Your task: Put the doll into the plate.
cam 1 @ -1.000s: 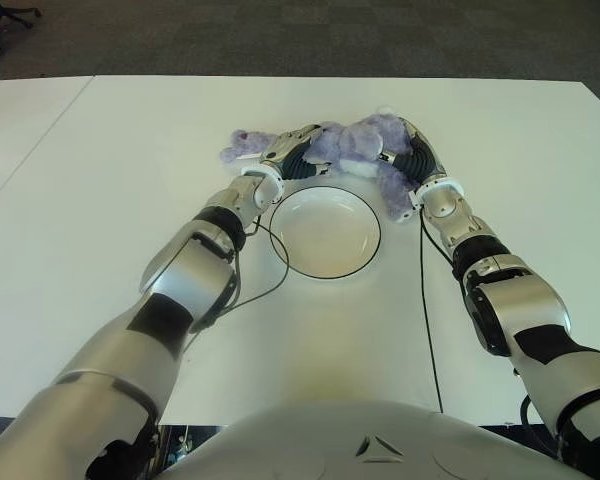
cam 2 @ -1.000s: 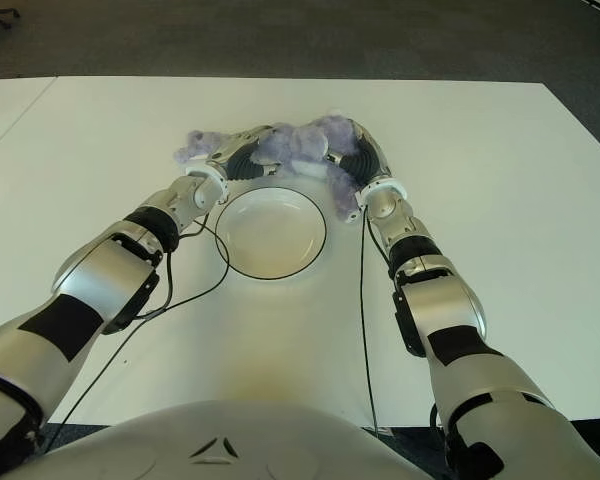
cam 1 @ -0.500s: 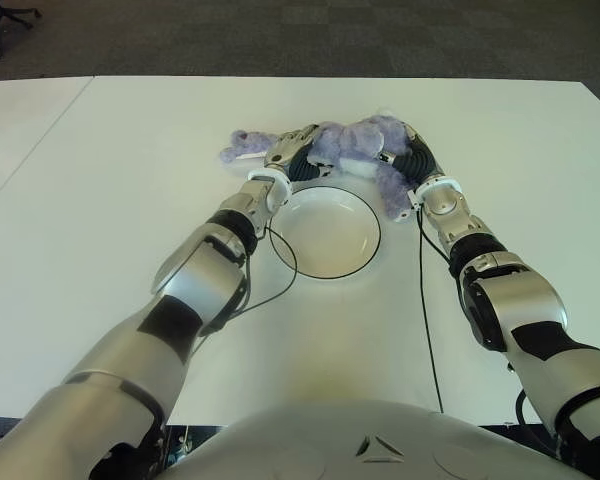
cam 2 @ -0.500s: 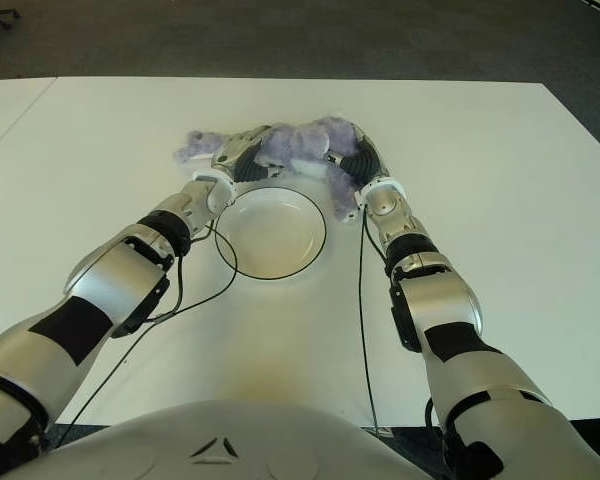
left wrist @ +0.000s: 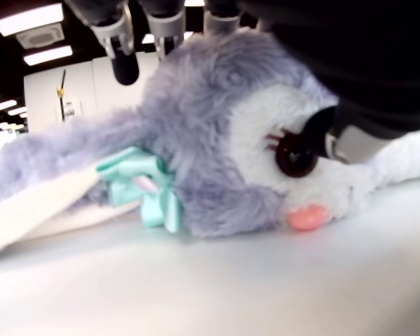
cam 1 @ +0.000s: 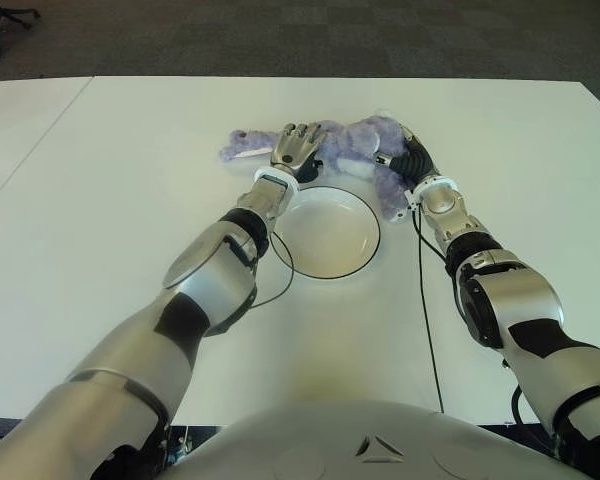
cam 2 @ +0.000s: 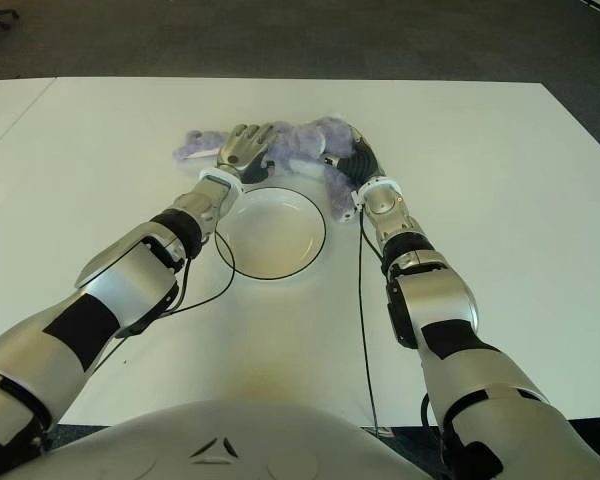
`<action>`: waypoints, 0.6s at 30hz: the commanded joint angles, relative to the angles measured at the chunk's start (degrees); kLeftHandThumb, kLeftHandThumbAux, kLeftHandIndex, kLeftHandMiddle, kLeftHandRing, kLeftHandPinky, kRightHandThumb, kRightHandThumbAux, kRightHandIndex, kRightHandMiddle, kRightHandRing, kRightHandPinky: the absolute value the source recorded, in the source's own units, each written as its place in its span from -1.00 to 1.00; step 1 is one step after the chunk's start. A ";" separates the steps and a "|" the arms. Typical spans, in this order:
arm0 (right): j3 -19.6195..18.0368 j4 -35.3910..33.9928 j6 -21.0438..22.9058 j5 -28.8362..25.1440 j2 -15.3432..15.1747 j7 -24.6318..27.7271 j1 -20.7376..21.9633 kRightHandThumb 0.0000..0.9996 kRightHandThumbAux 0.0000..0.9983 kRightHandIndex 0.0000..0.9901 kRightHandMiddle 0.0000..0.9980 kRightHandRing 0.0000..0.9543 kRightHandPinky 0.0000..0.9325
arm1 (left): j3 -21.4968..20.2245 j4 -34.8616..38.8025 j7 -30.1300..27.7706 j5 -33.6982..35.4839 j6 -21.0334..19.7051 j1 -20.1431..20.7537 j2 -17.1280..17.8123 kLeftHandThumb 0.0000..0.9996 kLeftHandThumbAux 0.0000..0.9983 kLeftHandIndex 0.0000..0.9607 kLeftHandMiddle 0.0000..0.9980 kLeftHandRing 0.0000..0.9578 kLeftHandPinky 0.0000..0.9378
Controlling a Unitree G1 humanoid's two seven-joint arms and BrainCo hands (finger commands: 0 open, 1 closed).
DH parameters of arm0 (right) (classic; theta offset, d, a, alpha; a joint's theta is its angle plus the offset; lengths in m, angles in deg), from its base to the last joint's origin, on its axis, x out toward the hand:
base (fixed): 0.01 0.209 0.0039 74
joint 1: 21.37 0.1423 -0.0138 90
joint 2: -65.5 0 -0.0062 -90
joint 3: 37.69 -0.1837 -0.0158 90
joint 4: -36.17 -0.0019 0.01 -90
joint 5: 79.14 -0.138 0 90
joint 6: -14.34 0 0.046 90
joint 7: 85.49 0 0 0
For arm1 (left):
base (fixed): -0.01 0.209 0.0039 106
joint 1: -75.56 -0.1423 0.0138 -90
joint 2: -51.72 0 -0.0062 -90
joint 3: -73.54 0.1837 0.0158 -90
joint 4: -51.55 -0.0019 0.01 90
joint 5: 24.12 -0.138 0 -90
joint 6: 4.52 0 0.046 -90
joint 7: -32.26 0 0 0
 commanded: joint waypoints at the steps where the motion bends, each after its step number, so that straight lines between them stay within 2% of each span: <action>1: 0.96 2.07 2.64 0.65 1.76 2.64 -0.12 -0.36 0.31 -0.67 -0.88 -0.98 -1.00 | 1.67 -1.94 -3.94 -1.62 -0.89 -2.04 -0.53 0.32 -0.19 -1.00 -1.00 -1.00 -0.81; 9: -0.44 4.65 8.49 -0.07 0.92 5.93 2.56 -0.26 0.42 -0.43 -0.82 -0.97 -1.00 | 1.51 -1.87 -5.51 -0.50 -1.28 -1.51 -0.63 0.45 -0.24 -1.00 -1.00 -1.00 -0.74; 10: -0.48 4.89 9.28 0.01 0.89 6.10 2.68 0.21 0.45 -0.24 -0.79 -0.96 -1.00 | 1.19 -1.85 -5.74 -0.13 -1.23 -1.49 -0.67 0.53 -0.24 -0.98 -1.00 -1.00 -0.67; 11: -0.41 5.13 10.31 0.18 0.95 6.26 2.84 0.32 0.45 -0.19 -0.79 -0.96 -1.00 | 0.43 -1.80 -6.07 0.65 -1.15 -1.52 -0.75 0.55 -0.24 -0.97 -1.00 -1.00 -0.66; 12: -0.36 5.25 10.95 0.31 0.99 6.36 2.93 0.35 0.45 -0.18 -0.73 -0.86 -0.88 | -0.10 -1.76 -6.28 1.15 -1.10 -1.54 -0.81 0.63 -0.24 -0.94 -1.00 -0.86 -0.38; 14: -0.18 5.36 12.02 0.57 1.08 6.50 3.09 0.36 0.45 -0.17 -0.72 -0.84 -0.84 | -1.08 -1.70 -6.55 2.12 -1.07 -1.62 -0.94 0.66 -0.24 -0.93 -1.00 -0.82 -0.30; 15: -0.07 5.38 12.46 0.69 1.11 6.55 3.15 0.36 0.45 -0.16 -0.51 -0.51 -0.48 | -1.53 -1.67 -6.64 2.51 -1.07 -1.66 -1.02 0.81 -0.21 -0.85 -1.00 -0.58 -0.12; 16: 0.16 5.40 13.15 0.93 1.18 6.41 3.24 0.36 0.45 -0.16 -0.48 -0.46 -0.42 | -2.14 -1.64 -6.70 3.02 -1.09 -1.72 -1.10 0.84 -0.21 -0.84 -1.00 -0.54 -0.09; 17: 0.34 5.40 13.87 1.12 1.26 6.13 3.36 0.36 0.45 -0.16 -0.33 -0.30 -0.27 | -2.73 -1.59 -6.65 3.54 -1.09 -1.74 -1.19 0.96 0.25 -0.81 -1.00 -0.48 -0.09; 18: 0.44 5.38 14.30 1.22 1.32 5.93 3.43 0.36 0.45 -0.15 -0.10 -0.07 -0.08 | -3.07 -1.57 -6.60 3.81 -1.09 -1.74 -1.23 0.99 0.37 -0.70 -0.94 -0.38 -0.09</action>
